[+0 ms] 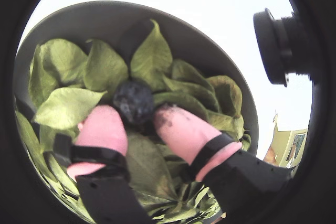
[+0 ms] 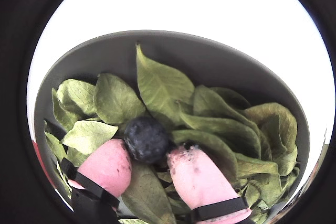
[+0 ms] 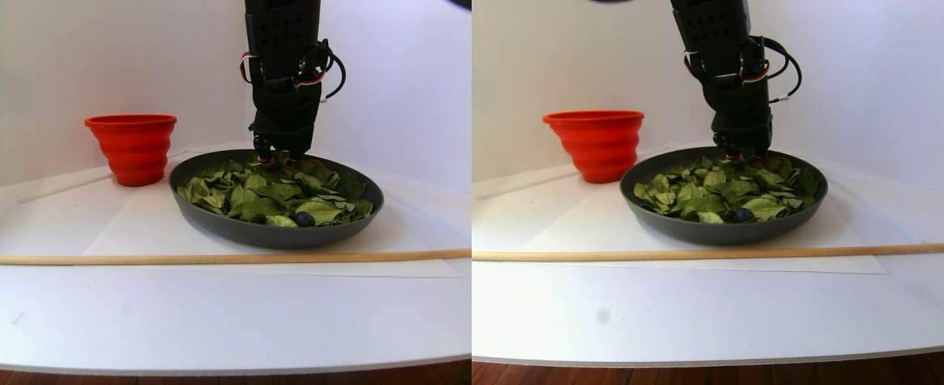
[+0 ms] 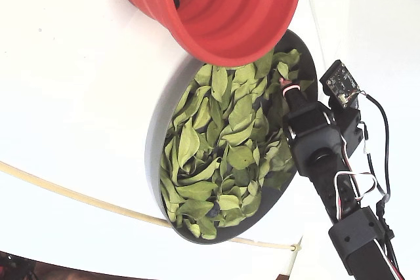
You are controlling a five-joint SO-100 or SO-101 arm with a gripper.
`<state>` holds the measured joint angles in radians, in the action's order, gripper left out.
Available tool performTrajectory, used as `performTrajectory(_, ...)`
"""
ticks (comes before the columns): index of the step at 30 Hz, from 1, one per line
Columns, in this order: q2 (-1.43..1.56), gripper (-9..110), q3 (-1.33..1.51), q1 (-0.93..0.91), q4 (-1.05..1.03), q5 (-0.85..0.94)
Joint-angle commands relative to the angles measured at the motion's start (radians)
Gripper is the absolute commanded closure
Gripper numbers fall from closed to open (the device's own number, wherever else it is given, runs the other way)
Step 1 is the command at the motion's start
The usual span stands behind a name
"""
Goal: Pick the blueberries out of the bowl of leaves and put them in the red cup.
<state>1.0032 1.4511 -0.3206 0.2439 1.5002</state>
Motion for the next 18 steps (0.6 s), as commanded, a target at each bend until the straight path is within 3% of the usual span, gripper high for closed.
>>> performTrajectory(1, 0.109, 88, 0.003, 0.003, 0.014, 0.017)
performTrajectory(18, 0.212, 88, 0.057, 0.015, 0.014, 0.037)
